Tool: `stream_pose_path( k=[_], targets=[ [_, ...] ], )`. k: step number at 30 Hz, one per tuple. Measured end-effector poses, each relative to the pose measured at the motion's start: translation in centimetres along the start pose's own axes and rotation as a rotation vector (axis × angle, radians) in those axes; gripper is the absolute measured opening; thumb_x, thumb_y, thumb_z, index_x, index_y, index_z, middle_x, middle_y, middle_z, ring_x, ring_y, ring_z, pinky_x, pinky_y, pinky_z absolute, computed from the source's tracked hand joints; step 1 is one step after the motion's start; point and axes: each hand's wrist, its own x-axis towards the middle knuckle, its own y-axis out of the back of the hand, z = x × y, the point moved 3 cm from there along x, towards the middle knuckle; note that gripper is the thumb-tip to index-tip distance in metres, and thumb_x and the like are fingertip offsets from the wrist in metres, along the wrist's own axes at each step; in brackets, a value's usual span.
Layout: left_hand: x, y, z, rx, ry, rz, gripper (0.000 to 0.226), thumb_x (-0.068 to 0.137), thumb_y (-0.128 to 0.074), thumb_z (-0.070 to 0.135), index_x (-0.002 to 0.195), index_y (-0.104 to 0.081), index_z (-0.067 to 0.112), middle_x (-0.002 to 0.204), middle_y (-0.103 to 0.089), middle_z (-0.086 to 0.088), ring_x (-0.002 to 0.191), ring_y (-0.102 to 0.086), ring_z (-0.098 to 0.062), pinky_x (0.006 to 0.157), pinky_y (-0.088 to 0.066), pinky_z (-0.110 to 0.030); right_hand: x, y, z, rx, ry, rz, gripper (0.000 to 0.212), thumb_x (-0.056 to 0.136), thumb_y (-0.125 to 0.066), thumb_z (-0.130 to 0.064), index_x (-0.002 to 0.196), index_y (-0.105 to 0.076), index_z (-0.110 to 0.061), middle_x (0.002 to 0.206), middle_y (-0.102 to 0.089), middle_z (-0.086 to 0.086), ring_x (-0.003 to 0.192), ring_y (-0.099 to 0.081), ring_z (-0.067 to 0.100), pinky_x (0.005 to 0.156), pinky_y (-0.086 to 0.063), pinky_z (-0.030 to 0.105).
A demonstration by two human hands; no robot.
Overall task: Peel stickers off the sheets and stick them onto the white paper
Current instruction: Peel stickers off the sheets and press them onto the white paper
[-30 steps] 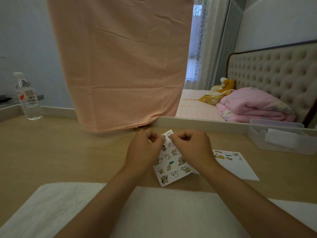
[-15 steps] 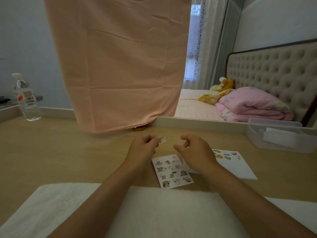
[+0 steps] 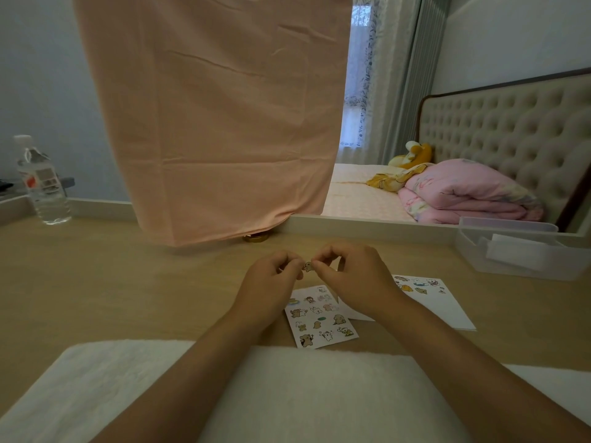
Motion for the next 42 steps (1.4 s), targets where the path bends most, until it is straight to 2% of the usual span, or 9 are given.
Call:
stream_pose_path(
  k=[5, 9, 15, 18, 21, 27, 33, 38, 42],
  targets=[
    [-0.1, -0.2, 0.1, -0.132, 0.292, -0.024, 0.022, 0.097, -0.055, 0.025, 0.089, -0.074, 0.016, 0.091, -0.073, 0.003, 0.078, -0.059, -0.014, 0.069, -0.042, -0.029, -0.3, 0.1, -0.6, -0.204, 0.121, -0.006, 0.004, 0.093, -0.066, -0.035, 0.091, -0.070, -0.036, 0.087, -0.065, -0.020, 0.075, -0.053, -0.007, 0.064, -0.037, 0.017],
    [-0.1, -0.8, 0.0, -0.315, 0.530, -0.073, 0.021, 0.098, -0.053, 0.022, 0.096, -0.073, 0.015, 0.093, -0.076, 0.002, 0.076, -0.061, -0.016, 0.065, -0.046, -0.026, -0.5, 0.7, -0.5, -0.260, 0.160, -0.003, 0.005, 0.094, -0.065, -0.034, 0.091, -0.068, -0.035, 0.088, -0.063, -0.019, 0.082, -0.055, 0.000, 0.068, -0.042, 0.019],
    [0.9, -2.1, 1.0, -0.547, 0.642, -0.171, 0.031, 0.102, -0.042, 0.025, 0.104, -0.071, 0.014, 0.086, -0.075, 0.006, 0.077, -0.061, -0.014, 0.063, -0.038, -0.026, -0.4, 3.2, 0.7, -0.190, 0.125, 0.048, 0.003, 0.091, -0.070, -0.033, 0.088, -0.071, -0.033, 0.085, -0.066, -0.019, 0.073, -0.053, -0.007, 0.064, -0.039, 0.016],
    [2.2, -3.1, 2.3, -0.492, 0.574, -0.148, 0.024, 0.100, -0.047, 0.026, 0.108, -0.068, 0.017, 0.090, -0.075, 0.007, 0.074, -0.060, -0.013, 0.060, -0.038, -0.025, -0.3, 5.7, 2.0, -0.019, -0.056, 0.082, 0.006, 0.091, -0.071, -0.031, 0.087, -0.075, -0.029, 0.082, -0.068, -0.015, 0.062, -0.057, -0.005, 0.061, -0.044, 0.019],
    [2.8, -5.5, 4.4, -0.263, 0.386, -0.163, 0.017, 0.099, -0.054, 0.027, 0.110, -0.066, 0.022, 0.100, -0.072, 0.006, 0.083, -0.062, -0.014, 0.068, -0.043, -0.027, -0.4, 8.6, 4.6, 0.157, -0.305, 0.064, 0.011, 0.092, -0.071, -0.026, 0.084, -0.076, -0.021, 0.078, -0.069, -0.006, 0.055, -0.054, 0.000, 0.050, -0.048, 0.021],
    [4.2, -13.2, 6.1, 0.200, -0.043, -0.275, 0.019, 0.097, -0.056, 0.019, 0.108, -0.070, 0.026, 0.101, -0.066, 0.010, 0.085, -0.063, -0.010, 0.072, -0.053, -0.026, -2.1, 13.0, 11.5, 0.199, -0.656, -0.054, 0.016, 0.092, -0.072, -0.024, 0.089, -0.074, -0.008, 0.067, -0.057, 0.001, 0.054, -0.042, 0.012, 0.045, -0.031, 0.022],
    [5.3, -18.9, 5.4, 0.500, -0.289, -0.439, 0.024, 0.091, -0.064, 0.027, 0.115, -0.069, 0.026, 0.116, -0.060, 0.007, 0.104, -0.056, -0.011, 0.087, -0.045, -0.025, -3.2, 14.6, 15.7, 0.149, -0.778, -0.122, 0.027, 0.090, -0.073, -0.023, 0.068, -0.061, -0.017, 0.045, -0.040, -0.004, 0.042, -0.031, 0.013, 0.042, -0.024, 0.018],
    [5.0, -20.3, 3.4, 0.594, -0.384, -0.460, 0.032, 0.086, -0.067, 0.041, 0.115, -0.069, 0.028, 0.114, -0.059, 0.007, 0.112, -0.050, -0.012, 0.092, -0.047, -0.032, -2.8, 14.1, 17.2, 0.117, -0.800, -0.202, 0.036, 0.088, -0.075, -0.029, 0.063, -0.051, -0.019, 0.051, -0.038, 0.000, 0.044, -0.031, 0.016, 0.044, -0.024, 0.022],
    [4.7, -20.6, 2.7, 0.598, -0.425, -0.435, 0.030, 0.088, -0.064, 0.042, 0.115, -0.069, 0.029, 0.116, -0.058, 0.007, 0.112, -0.046, -0.014, 0.096, -0.044, -0.034, -2.3, 13.4, 17.4, 0.092, -0.761, -0.228, 0.031, 0.087, -0.075, -0.028, 0.068, -0.055, -0.015, 0.050, -0.039, 0.000, 0.038, -0.031, 0.013, 0.041, -0.024, 0.020]
  ],
)
